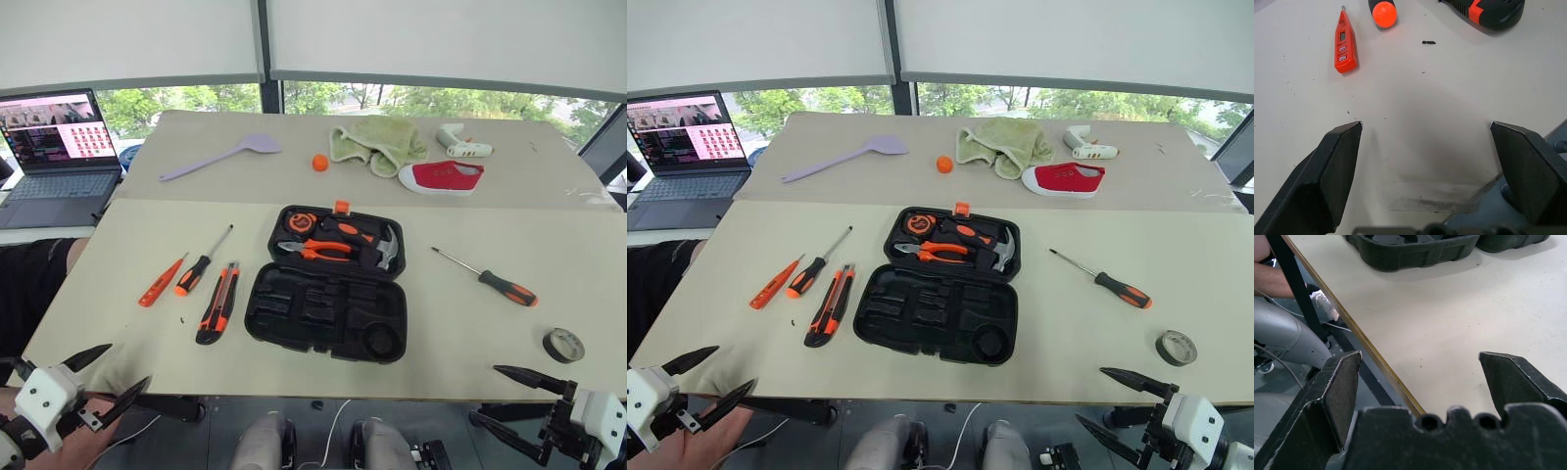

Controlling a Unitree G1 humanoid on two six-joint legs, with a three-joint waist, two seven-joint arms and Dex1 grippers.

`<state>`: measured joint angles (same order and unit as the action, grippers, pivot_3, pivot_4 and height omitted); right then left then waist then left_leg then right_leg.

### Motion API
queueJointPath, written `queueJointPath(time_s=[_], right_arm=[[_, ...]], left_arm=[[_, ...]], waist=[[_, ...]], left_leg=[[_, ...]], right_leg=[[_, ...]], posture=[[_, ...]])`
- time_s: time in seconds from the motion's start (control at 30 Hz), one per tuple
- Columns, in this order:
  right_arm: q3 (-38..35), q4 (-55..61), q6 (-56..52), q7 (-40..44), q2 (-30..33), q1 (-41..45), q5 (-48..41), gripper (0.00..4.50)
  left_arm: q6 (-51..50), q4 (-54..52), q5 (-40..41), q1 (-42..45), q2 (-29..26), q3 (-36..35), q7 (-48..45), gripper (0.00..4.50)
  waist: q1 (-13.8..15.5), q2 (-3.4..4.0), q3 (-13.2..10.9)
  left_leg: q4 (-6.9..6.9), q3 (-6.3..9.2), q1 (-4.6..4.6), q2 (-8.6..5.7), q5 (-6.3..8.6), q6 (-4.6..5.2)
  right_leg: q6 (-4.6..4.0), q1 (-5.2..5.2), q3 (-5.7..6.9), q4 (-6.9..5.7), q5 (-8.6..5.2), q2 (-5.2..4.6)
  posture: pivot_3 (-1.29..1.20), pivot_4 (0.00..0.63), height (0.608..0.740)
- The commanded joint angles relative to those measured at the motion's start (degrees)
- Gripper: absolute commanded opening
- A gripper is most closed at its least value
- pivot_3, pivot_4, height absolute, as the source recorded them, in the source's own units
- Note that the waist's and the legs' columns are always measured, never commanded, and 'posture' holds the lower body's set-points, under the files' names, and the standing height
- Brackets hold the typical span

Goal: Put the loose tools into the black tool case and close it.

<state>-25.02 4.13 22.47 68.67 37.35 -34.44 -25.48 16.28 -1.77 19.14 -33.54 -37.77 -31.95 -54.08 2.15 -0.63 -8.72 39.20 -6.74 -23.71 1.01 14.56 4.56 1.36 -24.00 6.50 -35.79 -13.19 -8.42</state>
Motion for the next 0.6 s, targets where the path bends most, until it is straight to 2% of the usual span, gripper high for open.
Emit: queueJointPath(time_s=[0.03, 0.13, 0.23, 0.3, 0.37, 0.43, 0.6], right_arm=[[1.3, 1.8, -1.1, -0.6, 0.1, 2.8, -1.7, 4.46], [4.4, 5.4, -5.7, -3.2, -0.9, 8.4, -4.5, 4.46], [6.7, 9.7, -6.9, -6.4, -3.4, 12.7, -5.7, 4.46], [8.3, 13.1, -11.1, -6.1, -3.2, 14.1, -9.7, 4.46], [8.9, 14.7, -12.1, -6.6, -3.9, 15.7, -11.3, 4.46], [8.9, 15.2, -12.0, -6.8, -4.4, 16.3, -11.3, 4.46], [8.9, 14.7, -11.7, -6.8, -5.0, 17.6, -10.8, 4.46]], left_arm=[[-7.7, -4.1, 8.0, 0.2, 0.1, -1.7, 1.5, 4.50], [-20.9, -8.2, 18.8, 0.6, 0.0, -5.7, 5.2, 4.50], [-23.3, -7.3, 18.2, -1.3, 0.7, -9.2, 7.4, 4.50], [-27.3, -6.5, 18.7, -4.0, 0.6, -10.9, 7.6, 4.50], [-29.9, -5.5, 19.7, -6.0, 0.8, -13.4, 7.8, 4.50], [-31.8, -5.0, 20.9, -6.6, 0.8, -15.6, 8.0, 4.50], [-38.1, -9.0, 23.2, -5.7, -1.7, -17.1, 7.8, 4.50]], waist=[[0.0, 0.00, 0.0], [-0.4, -0.19, 0.0], [-1.0, -0.13, 0.0], [-1.4, -0.13, 0.0], [-1.5, -0.13, 0.0], [-1.5, -0.20, 0.0], [-0.5, -0.45, 0.2]], left_leg=[[0.00, 0.00, 0.00, 0.00, 0.00, 0.00], [0.00, 0.03, 0.01, 0.13, -0.01, -0.01], [0.00, 0.08, 0.06, 0.16, -0.04, -0.06], [-0.01, 0.03, 0.11, 0.15, -0.01, -0.10], [-0.01, -0.05, 0.12, 0.08, -0.01, 0.05], [-0.01, -0.08, 0.18, 0.07, -0.06, 0.29], [0.00, -0.06, 0.20, -0.01, 0.21, -0.08]], right_leg=[[0.00, 0.00, 0.00, 0.00, 0.00, 0.00], [-0.04, -0.01, -0.10, -0.01, 0.01, -0.03], [-0.02, 0.00, -0.44, -0.04, 0.04, -0.04], [-0.02, 0.02, -0.46, -0.08, 0.03, 0.08], [-0.31, 0.08, -0.36, -0.23, 0.16, 0.23], [-0.31, 0.02, -0.31, -0.20, 0.14, 0.24], [0.03, 0.06, -0.24, -0.08, -0.11, 0.06]], posture=[[0.00, 0.150, 0.740], [0.00, 0.150, 0.740], [0.00, 0.150, 0.740], [0.00, 0.150, 0.740], [0.00, 0.150, 0.740], [0.00, 0.150, 0.740], [0.00, 0.150, 0.740]])
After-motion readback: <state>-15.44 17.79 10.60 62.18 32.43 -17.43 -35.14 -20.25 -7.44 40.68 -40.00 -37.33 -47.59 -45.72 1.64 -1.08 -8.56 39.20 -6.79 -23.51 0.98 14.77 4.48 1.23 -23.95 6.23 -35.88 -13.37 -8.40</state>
